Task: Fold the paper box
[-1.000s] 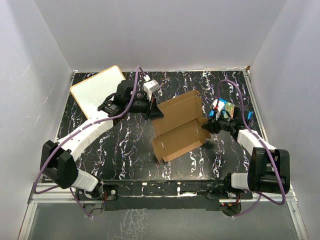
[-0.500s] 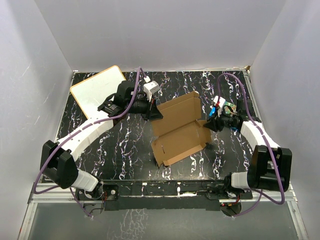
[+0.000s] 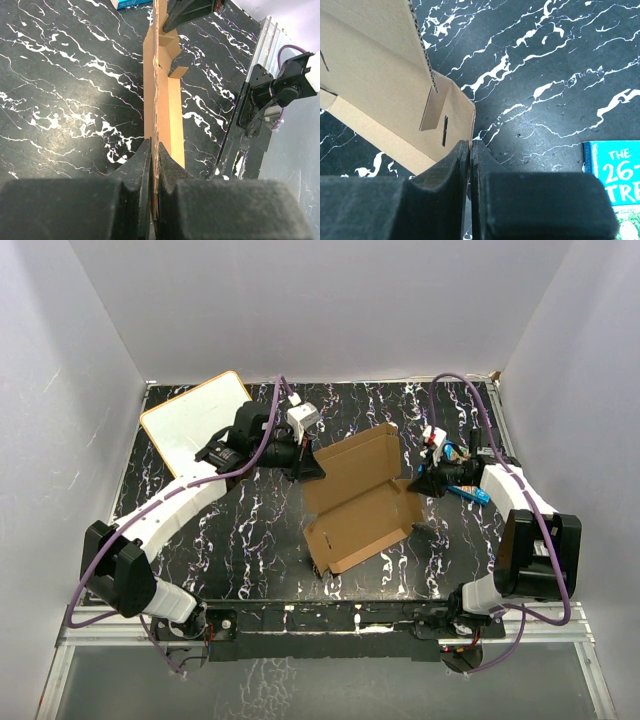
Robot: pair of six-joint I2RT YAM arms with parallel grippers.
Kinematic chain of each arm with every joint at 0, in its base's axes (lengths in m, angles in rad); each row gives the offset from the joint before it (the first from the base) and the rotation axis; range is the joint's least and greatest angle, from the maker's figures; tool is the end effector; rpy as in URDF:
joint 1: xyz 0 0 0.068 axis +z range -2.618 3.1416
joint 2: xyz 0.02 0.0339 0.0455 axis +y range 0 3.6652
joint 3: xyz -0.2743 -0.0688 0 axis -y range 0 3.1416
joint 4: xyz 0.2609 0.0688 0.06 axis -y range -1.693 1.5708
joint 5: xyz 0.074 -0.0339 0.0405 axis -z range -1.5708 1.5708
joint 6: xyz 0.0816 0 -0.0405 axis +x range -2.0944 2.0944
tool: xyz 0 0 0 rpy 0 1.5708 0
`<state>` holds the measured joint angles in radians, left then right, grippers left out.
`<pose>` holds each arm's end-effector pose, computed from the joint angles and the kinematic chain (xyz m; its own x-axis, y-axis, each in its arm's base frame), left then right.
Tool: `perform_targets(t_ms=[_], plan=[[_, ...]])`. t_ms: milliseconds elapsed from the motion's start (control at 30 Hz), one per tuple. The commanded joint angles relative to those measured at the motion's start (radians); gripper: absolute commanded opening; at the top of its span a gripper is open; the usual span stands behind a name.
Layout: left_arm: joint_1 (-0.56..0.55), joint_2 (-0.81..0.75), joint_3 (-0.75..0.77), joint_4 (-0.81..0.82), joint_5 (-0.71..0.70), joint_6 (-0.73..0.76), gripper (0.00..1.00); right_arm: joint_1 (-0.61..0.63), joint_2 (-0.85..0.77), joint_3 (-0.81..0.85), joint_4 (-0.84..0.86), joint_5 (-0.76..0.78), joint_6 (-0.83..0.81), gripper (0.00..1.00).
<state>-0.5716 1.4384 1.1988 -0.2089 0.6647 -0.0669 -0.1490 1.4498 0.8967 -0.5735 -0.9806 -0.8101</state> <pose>0.2890 -0.2458 0.3218 -0.4236 0.2099 -0.8812 0.8669 0.3762 -0.3271 0.2986 0.0237 0.1920 -0.4197 -0.3446 -0.8397 -0.8333 0.5131 0.2059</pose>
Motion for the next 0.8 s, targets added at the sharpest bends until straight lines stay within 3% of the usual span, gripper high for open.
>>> perform_targets(t_ms=[0,167,300,400,633,767], plan=[[0.000,-0.018,0.054,-0.014,0.019,0.008,0.00,0.014,0.014,0.065,0.003,-0.028,-0.006,0.08],[0.001,-0.019,0.108,-0.036,0.024,-0.001,0.00,0.015,-0.064,0.029,0.259,-0.026,0.164,0.08],[0.004,-0.031,0.140,-0.009,0.050,-0.024,0.00,0.024,-0.131,-0.072,0.625,-0.025,0.369,0.08],[0.007,-0.028,0.139,0.024,0.078,-0.047,0.00,0.036,-0.096,-0.124,0.821,0.009,0.480,0.08],[0.007,0.024,0.103,0.020,0.106,-0.057,0.00,0.037,-0.047,-0.348,1.307,0.051,0.631,0.08],[0.007,0.036,0.089,0.031,0.118,-0.077,0.00,0.037,-0.047,-0.418,1.407,0.028,0.638,0.08]])
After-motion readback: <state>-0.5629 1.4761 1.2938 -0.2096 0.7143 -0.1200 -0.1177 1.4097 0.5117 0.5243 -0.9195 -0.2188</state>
